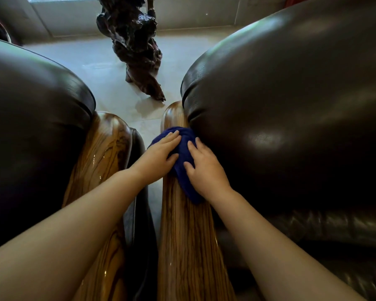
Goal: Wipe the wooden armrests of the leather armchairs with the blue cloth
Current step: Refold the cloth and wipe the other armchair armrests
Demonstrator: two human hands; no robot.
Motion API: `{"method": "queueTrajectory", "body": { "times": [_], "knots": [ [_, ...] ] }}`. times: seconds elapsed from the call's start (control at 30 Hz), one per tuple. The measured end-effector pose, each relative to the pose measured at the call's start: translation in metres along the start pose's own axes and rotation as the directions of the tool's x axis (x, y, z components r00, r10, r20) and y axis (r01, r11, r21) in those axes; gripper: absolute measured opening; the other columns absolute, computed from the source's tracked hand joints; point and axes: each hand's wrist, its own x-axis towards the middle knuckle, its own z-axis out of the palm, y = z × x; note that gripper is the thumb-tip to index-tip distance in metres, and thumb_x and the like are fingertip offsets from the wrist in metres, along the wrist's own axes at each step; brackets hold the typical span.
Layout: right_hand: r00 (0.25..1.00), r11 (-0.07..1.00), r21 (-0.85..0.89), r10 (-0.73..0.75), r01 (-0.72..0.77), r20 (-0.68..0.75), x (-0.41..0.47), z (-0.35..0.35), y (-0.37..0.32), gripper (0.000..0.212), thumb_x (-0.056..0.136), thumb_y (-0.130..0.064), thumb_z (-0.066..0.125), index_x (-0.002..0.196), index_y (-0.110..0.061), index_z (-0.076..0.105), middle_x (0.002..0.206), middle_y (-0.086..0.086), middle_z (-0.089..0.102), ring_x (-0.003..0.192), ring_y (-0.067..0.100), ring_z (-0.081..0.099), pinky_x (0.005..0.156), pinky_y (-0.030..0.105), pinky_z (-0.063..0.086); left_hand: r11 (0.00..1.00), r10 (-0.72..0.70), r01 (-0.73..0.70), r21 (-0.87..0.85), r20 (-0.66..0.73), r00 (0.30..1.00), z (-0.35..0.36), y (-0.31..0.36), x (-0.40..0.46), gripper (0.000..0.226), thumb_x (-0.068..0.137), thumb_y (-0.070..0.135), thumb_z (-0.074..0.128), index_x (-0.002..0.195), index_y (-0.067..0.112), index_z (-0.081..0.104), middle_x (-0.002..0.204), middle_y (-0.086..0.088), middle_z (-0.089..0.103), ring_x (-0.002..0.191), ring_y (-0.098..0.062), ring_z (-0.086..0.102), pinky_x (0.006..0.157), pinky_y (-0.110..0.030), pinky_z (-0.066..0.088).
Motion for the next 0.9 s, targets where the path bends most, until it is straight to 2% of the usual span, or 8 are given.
{"method": "queueTrajectory", "body": {
  "times": [0.13, 0.23, 0.4, 0.47, 0.57, 0.7, 0.8, 0.9],
  "knots": [
    [0.999, 0.999, 0.019, 0.029, -0.028, -0.026, 0.008, -0.012, 0.0, 0.057, 0.085, -0.022, 0.061, 0.138, -0.014, 0.04, 0.15, 0.006, 0.034, 0.135, 0.022, 0.033, 0.109, 0.03, 0.025, 0.998, -0.009, -0.003, 0.065, 0.18, 0.984, -0.02, 0.002, 0.005, 0.065, 0.085, 0.02, 0.06, 0.142, 0.017, 0.028, 0.153, -0.001, 0.025, 0.141, -0.015, 0.02, 0.114, -0.029, 0.015],
    [0.998, 0.998, 0.054, 0.036, -0.034, -0.045, 0.005, -0.016, 0.004, 0.055, 0.08, -0.022, 0.067, 0.132, -0.014, 0.049, 0.144, 0.005, 0.044, 0.13, 0.021, 0.04, 0.107, 0.028, 0.029, 0.996, -0.008, -0.012, 0.084, 0.231, 0.973, -0.029, 0.006, 0.004, 0.067, 0.081, 0.021, 0.066, 0.14, 0.018, 0.034, 0.15, -0.002, 0.032, 0.139, -0.018, 0.027, 0.114, -0.037, 0.026],
    [0.993, 0.999, 0.017, 0.032, -0.03, -0.113, -0.013, -0.017, 0.003, 0.046, 0.081, -0.025, 0.066, 0.125, -0.016, 0.056, 0.133, 0.005, 0.056, 0.119, 0.022, 0.053, 0.101, 0.034, 0.04, 0.992, 0.019, -0.031, 0.122, 0.1, 0.995, -0.02, 0.016, -0.015, 0.054, 0.08, 0.018, 0.067, 0.131, 0.015, 0.048, 0.141, -0.005, 0.047, 0.132, -0.02, 0.041, 0.112, -0.037, 0.031],
    [0.99, 1.0, 0.001, 0.021, -0.021, -0.143, -0.025, -0.017, 0.004, 0.04, 0.082, -0.025, 0.065, 0.121, -0.017, 0.059, 0.123, 0.005, 0.064, 0.111, 0.022, 0.059, 0.097, 0.037, 0.046, 0.99, 0.042, -0.044, 0.131, 0.021, 0.999, -0.012, 0.021, -0.025, 0.047, 0.08, 0.019, 0.067, 0.126, 0.015, 0.054, 0.135, -0.006, 0.054, 0.126, -0.02, 0.047, 0.109, -0.036, 0.035],
    [0.986, 0.999, -0.046, -0.013, 0.006, -0.163, -0.043, -0.018, 0.005, 0.024, 0.083, -0.025, 0.063, 0.107, -0.019, 0.065, 0.101, 0.004, 0.071, 0.093, 0.021, 0.065, 0.084, 0.036, 0.052, 0.981, 0.069, -0.068, 0.184, -0.001, 0.998, -0.005, 0.028, -0.038, 0.04, 0.081, 0.023, 0.064, 0.121, 0.018, 0.059, 0.125, -0.008, 0.061, 0.117, -0.022, 0.054, 0.102, -0.036, 0.041],
    [0.998, 0.996, -0.09, -0.014, 0.009, -0.056, -0.058, -0.026, 0.004, 0.012, 0.084, -0.024, 0.06, 0.092, -0.018, 0.066, 0.087, 0.001, 0.069, 0.079, 0.017, 0.064, 0.071, 0.028, 0.049, 0.953, 0.092, -0.111, 0.28, 0.083, 0.992, -0.006, 0.044, -0.048, 0.026, 0.082, 0.027, 0.061, 0.106, 0.021, 0.066, 0.102, -0.004, 0.068, 0.098, -0.022, 0.06, 0.083, -0.031, 0.044],
    [0.997, 1.0, -0.008, 0.012, -0.011, 0.076, -0.081, -0.034, 0.008, 0.012, 0.083, -0.021, 0.062, 0.093, -0.021, 0.067, 0.09, -0.001, 0.067, 0.08, 0.012, 0.061, 0.067, 0.023, 0.045, 0.956, 0.06, -0.114, 0.269, 0.199, 0.978, -0.004, 0.061, -0.067, 0.013, 0.081, 0.031, 0.062, 0.091, 0.026, 0.069, 0.076, 0.012, 0.06, 0.071, -0.006, 0.054, 0.075, -0.028, 0.048],
    [0.975, 0.992, 0.09, 0.065, -0.085, 0.21, -0.117, -0.043, 0.014, 0.014, 0.08, -0.021, 0.066, 0.095, -0.023, 0.068, 0.093, -0.004, 0.066, 0.084, 0.01, 0.062, 0.072, 0.026, 0.052, 0.979, -0.021, -0.04, 0.201, 0.291, 0.956, 0.003, 0.081, -0.096, 0.014, 0.079, 0.029, 0.065, 0.092, 0.029, 0.067, 0.076, 0.018, 0.054, 0.07, 0.001, 0.052, 0.067, -0.019, 0.045]
  ]
}}
